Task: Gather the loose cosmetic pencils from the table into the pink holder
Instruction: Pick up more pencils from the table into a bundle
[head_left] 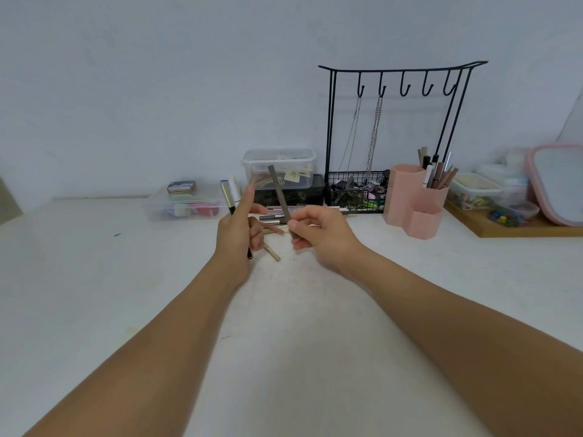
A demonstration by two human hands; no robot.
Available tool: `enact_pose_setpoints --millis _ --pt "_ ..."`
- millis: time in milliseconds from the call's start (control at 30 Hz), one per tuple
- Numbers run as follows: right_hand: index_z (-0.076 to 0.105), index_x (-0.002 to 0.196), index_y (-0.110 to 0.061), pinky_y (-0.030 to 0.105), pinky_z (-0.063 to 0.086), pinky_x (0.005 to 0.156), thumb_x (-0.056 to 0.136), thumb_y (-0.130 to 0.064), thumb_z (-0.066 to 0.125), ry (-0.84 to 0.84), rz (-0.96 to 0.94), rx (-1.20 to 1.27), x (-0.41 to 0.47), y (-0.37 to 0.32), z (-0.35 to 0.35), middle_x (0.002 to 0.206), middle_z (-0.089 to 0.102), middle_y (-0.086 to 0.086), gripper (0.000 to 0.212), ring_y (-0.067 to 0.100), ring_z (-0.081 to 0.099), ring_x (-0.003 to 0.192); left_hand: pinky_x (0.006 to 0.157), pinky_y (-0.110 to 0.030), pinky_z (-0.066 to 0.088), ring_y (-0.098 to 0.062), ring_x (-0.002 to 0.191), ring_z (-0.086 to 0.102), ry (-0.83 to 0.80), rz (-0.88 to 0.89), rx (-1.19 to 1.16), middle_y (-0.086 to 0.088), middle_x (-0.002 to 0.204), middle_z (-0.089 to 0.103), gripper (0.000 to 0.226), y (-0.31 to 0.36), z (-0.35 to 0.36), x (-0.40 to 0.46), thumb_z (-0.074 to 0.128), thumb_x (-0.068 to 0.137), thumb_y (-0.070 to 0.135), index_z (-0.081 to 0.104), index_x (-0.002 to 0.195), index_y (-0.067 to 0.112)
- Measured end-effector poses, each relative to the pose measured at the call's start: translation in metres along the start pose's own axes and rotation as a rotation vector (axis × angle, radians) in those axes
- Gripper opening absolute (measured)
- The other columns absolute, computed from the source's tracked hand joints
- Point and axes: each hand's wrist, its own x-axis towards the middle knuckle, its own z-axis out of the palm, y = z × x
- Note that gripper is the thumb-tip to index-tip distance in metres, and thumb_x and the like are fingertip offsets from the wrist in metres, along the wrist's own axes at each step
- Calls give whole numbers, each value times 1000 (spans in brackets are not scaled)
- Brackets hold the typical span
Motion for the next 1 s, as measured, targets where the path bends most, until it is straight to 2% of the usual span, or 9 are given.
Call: enact_pose_setpoints --millis 133,300,433,533,633,700,767,867,1000 --pt "67 89 -8 31 61 63 92 1 67 -96 3 113 -8 -3 20 80 63 14 9 20 68 58 41 -22 30 -13 40 35 -15 31 12 3 47 40 60 -2 7 -5 75 60 74 66 78 17" --pt "68 90 -13 39 62 65 90 2 68 -124 -32 82 -13 -2 32 73 67 7 16 23 68 60 44 -21 47 -14 51 66 33 156 116 -1 60 70 31 -12 13 -8 91 72 32 71 81 11" --pt "69 87 -2 37 62 66 85 7 71 -91 -19 101 -14 3 32 76 68 7 10 24 69 60 53 -25 51 -15 58 69 89 121 184 -3 68 74 41 -13 12 -3 84 80 41 72 89 3" --pt "71 89 -2 43 63 72 82 6 75 -105 9 90 -13 5 29 79 69 8 11 24 67 65 54 -27 45 -12 46 57 146 115 242 1 54 62 43 -13 9 2 74 89 44 65 61 13" --pt "74 86 -14 33 59 70 83 -9 79 -15 -55 -154 -7 9 18 77 71 -1 8 12 64 66 53 -29 42 -11 43 51 194 103 251 0 56 59 59 -11 5 6 68 93 41 54 40 21" --pt "74 91 -19 26 54 77 85 -17 77 92 -184 -499 -2 14 0 88 72 -5 6 8 64 80 51 -30 47 -12 44 55 210 70 214 -3 57 63 54 -8 2 8 65 97 39 60 48 16" --pt "71 107 -17 28 48 92 90 -20 71 123 -222 -759 2 20 -20 109 70 -2 17 13 60 102 47 -27 49 -13 41 55 220 41 162 -1 49 60 48 -7 -2 10 63 99 36 59 60 9" --pt "63 127 -18 30 40 100 95 -19 64 153 -178 -860 7 25 -39 130 62 1 32 21 50 122 39 -21 36 -12 38 40 237 1 128 5 43 44 39 -7 -7 14 66 98 33 47 68 15" --pt "53 141 -20 40 41 104 98 -19 59 119 -122 -923 14 29 -42 141 56 5 43 30 42 132 40 -23 29 -13 38 34 230 -42 165 5 43 39 36 -8 -8 15 71 93 29 47 69 16"
